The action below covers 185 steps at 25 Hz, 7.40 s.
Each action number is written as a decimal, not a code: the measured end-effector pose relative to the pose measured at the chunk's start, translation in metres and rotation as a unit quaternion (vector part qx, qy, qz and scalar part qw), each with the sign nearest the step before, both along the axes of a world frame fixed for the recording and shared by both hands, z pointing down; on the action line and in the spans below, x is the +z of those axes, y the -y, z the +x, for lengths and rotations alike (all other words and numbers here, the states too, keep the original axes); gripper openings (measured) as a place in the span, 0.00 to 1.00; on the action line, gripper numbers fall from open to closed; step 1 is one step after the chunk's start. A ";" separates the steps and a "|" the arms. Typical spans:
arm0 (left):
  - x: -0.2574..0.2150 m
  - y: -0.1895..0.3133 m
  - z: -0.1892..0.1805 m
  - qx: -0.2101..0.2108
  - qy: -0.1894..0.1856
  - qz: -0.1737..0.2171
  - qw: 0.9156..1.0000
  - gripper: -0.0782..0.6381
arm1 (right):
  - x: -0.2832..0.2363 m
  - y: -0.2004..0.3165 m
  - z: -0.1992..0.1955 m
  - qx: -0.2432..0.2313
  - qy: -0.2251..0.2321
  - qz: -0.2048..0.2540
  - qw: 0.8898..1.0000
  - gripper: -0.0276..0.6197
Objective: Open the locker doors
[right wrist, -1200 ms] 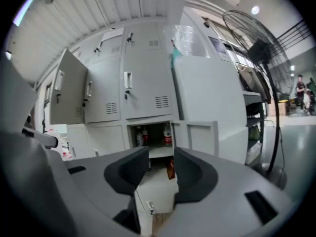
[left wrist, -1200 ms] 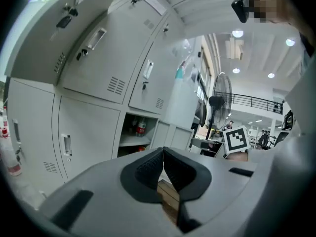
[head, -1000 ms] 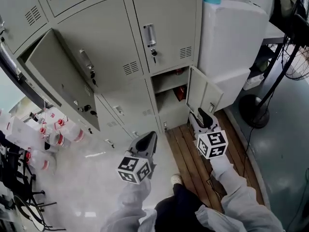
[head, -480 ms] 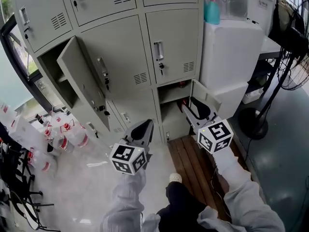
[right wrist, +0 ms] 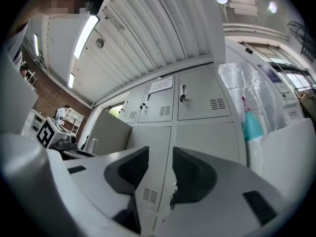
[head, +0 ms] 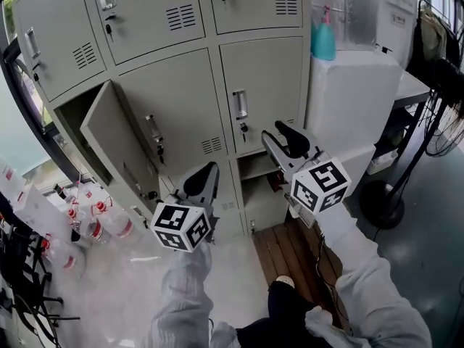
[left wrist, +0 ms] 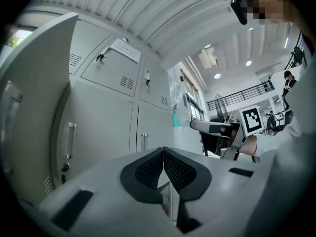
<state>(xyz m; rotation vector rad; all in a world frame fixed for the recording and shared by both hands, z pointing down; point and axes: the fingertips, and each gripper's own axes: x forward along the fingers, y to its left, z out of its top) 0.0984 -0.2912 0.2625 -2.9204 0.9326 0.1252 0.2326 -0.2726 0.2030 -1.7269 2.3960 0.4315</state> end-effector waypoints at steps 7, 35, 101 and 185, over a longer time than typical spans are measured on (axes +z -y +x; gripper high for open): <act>-0.067 0.058 0.037 -0.013 -0.013 0.029 0.999 0.12 | -0.071 0.057 0.021 -0.033 -0.023 0.017 0.999 0.26; -0.306 0.160 0.046 -0.111 -0.042 0.121 0.986 0.12 | -0.346 0.203 0.014 -0.078 -0.015 0.038 0.996 0.26; -0.295 0.085 0.146 0.020 -0.040 0.141 0.989 0.12 | -0.368 0.047 0.060 -0.105 -0.021 0.080 0.991 0.25; -0.142 0.022 0.151 0.142 0.003 0.055 0.988 0.12 | -0.198 -0.070 0.134 0.092 0.006 0.060 0.994 0.05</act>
